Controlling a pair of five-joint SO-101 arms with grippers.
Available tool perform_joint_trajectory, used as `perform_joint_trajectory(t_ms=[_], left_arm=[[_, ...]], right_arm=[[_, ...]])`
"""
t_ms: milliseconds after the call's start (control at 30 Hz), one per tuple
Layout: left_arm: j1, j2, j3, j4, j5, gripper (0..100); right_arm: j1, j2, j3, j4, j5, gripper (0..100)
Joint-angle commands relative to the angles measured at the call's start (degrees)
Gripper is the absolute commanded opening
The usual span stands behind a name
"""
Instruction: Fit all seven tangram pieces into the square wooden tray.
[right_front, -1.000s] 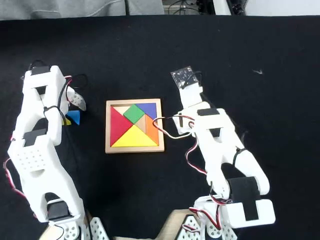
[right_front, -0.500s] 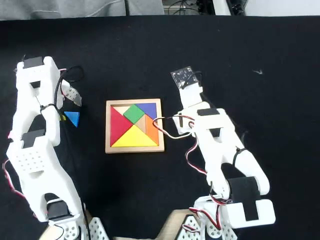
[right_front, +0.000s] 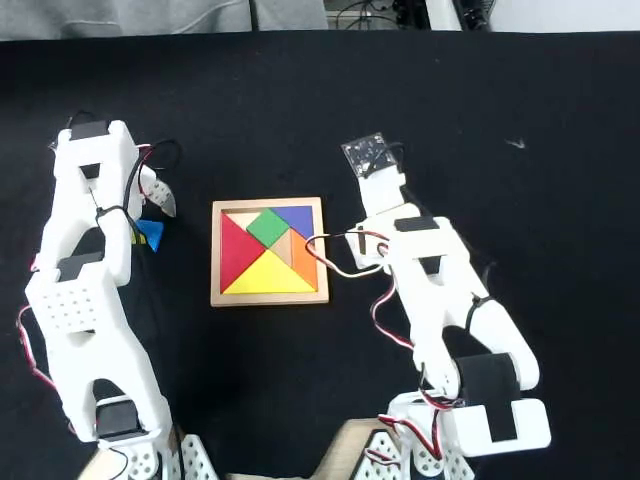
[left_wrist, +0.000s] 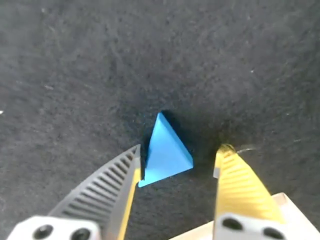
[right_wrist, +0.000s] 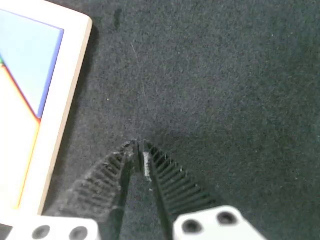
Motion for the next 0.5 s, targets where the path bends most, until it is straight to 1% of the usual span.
perform_joint_trajectory(t_ms=[0,167,333,467], left_arm=[[0.9,-0.3,-3.1,-0.9,0.6,24],[0.2,-0.9,-2.5,0.2,0.5,24],[0.3,-4.0,-9.6,8.4,0.4,24],[0.4,-5.6,-12.2,9.1,0.5,24]], right_arm=[[-0.5,-0.3,-1.9,-0.4,-0.2,1.1],[-0.5,-0.3,-1.9,-0.4,-0.2,1.1],[-0.5,-0.3,-1.9,-0.4,-0.2,1.1],[-0.5,-0.3,-1.9,-0.4,-0.2,1.1]])
